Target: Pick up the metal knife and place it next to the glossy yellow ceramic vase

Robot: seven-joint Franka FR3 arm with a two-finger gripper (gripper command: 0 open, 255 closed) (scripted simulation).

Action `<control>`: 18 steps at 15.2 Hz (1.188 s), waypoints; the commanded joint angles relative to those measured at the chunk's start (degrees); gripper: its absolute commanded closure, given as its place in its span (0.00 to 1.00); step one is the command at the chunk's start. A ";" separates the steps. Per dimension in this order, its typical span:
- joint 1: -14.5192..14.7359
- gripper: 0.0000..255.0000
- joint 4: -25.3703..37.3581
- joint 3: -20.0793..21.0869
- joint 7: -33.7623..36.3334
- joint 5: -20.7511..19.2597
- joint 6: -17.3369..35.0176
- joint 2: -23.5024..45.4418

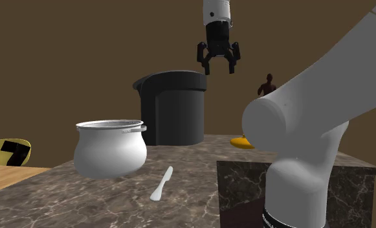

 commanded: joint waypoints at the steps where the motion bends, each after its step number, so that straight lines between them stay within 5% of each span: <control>1: 0.00 0.00 0.00 0.00 0.00 0.00 0.00 0.00; 18: 3.51 0.00 -30.90 10.99 21.38 18.22 28.47 -5.23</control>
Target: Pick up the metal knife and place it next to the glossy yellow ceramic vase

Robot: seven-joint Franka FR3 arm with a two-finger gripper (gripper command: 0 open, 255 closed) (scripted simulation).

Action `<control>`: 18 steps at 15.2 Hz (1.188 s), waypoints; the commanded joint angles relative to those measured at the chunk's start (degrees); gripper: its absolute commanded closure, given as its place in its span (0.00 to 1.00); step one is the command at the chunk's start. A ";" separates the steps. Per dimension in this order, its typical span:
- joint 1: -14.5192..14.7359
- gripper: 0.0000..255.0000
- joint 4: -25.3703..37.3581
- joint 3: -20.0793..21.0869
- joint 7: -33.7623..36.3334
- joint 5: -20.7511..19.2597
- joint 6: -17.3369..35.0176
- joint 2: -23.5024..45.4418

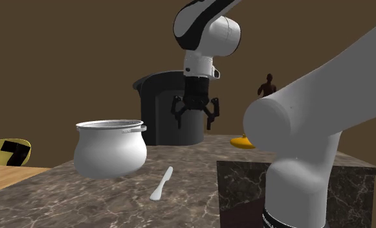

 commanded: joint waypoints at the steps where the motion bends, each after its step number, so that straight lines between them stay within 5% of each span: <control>1: 1.03 0.00 -2.34 1.94 2.61 2.83 4.52 1.44; 9: 6.10 0.00 -7.88 10.41 11.21 14.95 26.69 14.94; 18: 7.06 0.00 -9.23 12.30 10.25 17.83 37.11 23.91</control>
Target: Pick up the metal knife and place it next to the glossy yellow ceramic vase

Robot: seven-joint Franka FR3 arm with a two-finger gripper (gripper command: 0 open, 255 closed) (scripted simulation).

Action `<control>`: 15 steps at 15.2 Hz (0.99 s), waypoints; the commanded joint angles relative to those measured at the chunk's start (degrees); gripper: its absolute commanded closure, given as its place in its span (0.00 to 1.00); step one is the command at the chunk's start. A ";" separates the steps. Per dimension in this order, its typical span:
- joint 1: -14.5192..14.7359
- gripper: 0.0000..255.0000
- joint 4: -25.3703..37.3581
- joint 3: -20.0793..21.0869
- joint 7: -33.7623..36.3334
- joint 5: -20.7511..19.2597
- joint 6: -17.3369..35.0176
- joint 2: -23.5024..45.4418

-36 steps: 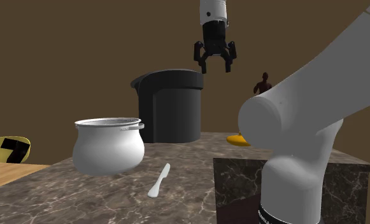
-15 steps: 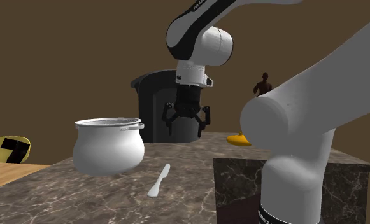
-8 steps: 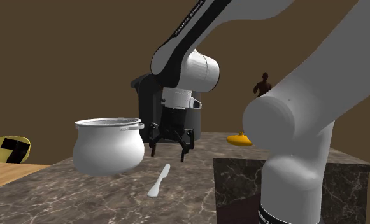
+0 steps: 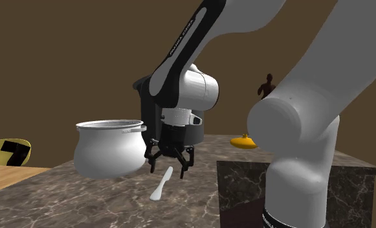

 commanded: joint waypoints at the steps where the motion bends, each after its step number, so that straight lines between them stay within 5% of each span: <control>1: 0.10 0.00 -0.03 0.19 -0.02 0.23 0.89 0.78; 7: 0.10 0.00 -0.03 0.18 -0.02 0.23 0.87 0.77; 8: 0.10 1.00 -0.03 0.18 -0.02 0.23 0.87 0.77; 15: 0.06 1.00 0.00 0.16 -0.05 0.20 0.88 0.80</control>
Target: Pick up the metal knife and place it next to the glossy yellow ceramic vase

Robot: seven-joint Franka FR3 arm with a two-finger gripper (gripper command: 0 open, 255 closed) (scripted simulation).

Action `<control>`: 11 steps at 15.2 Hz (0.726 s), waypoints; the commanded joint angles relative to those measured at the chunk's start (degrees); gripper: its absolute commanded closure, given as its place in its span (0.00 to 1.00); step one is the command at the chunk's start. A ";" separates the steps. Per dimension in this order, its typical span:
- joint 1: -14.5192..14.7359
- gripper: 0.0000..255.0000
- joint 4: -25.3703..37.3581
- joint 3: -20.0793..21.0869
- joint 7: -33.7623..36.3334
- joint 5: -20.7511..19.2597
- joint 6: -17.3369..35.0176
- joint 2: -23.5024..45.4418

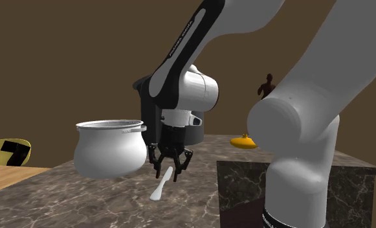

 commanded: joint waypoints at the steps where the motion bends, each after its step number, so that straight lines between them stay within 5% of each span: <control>1: 0.06 1.00 0.03 0.09 -0.04 0.08 0.26 0.27; 8: -0.38 1.00 1.01 -0.51 0.87 -1.29 -4.78 -3.90; 9: -0.38 0.00 1.01 -0.51 0.87 -1.29 -4.78 -3.90; 11: -4.28 0.00 9.10 7.14 11.64 -9.49 -17.10 -1.68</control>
